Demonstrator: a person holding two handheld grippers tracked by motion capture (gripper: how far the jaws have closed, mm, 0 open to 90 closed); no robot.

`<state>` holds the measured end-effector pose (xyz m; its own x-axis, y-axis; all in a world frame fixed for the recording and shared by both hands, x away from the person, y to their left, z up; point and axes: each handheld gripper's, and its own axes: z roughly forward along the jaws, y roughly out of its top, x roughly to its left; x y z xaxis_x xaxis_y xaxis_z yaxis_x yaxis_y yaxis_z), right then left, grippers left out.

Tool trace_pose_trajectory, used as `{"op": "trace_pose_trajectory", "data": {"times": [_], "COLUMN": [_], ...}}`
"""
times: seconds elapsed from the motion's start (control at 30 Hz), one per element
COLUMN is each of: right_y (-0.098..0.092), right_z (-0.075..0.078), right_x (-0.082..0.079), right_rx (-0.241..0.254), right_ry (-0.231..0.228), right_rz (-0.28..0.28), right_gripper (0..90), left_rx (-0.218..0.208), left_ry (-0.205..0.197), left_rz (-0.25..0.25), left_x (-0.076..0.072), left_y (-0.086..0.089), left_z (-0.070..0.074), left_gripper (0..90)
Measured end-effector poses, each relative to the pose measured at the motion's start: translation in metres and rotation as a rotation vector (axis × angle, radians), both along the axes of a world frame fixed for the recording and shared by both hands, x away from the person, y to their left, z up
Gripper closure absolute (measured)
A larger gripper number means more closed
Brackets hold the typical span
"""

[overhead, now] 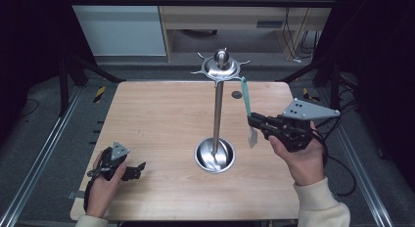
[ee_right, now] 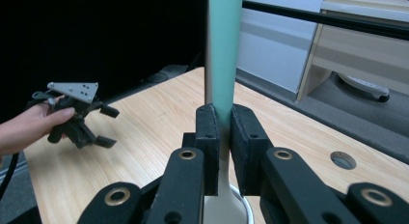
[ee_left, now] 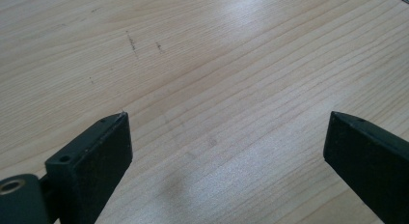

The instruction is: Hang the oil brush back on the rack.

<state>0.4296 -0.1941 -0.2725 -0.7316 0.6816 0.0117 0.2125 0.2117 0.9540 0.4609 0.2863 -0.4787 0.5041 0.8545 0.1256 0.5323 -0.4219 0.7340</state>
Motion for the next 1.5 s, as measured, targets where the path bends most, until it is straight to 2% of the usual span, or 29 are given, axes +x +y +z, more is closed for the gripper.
{"op": "trace_pose_trajectory", "data": {"times": [0.2, 0.4, 0.87, 1.5], "right_y": [0.006, 0.008, 0.01, 0.015], "right_z": [-0.009, -0.012, -0.011, -0.012], "right_x": [0.002, 0.003, 0.004, 0.008], "right_rx": [0.053, 0.073, 0.055, 0.053], "right_ry": [-0.013, -0.018, -0.026, -0.024], "right_rz": [-0.003, -0.006, -0.025, -0.032], "right_gripper": [82.7, 82.7, 82.6, 82.5], "left_rx": [-0.001, -0.001, -0.002, -0.003], "left_ry": [0.002, 0.001, 0.001, 0.0], "left_rz": [0.0, -0.001, -0.001, 0.002], "left_x": [0.0, 0.0, 0.0, 0.0], "left_y": [0.0, 0.0, 0.0, 0.001], "left_z": [0.0, 0.0, 0.0, 0.0], "left_gripper": [3.0, 2.9, 3.0, 2.9]}}
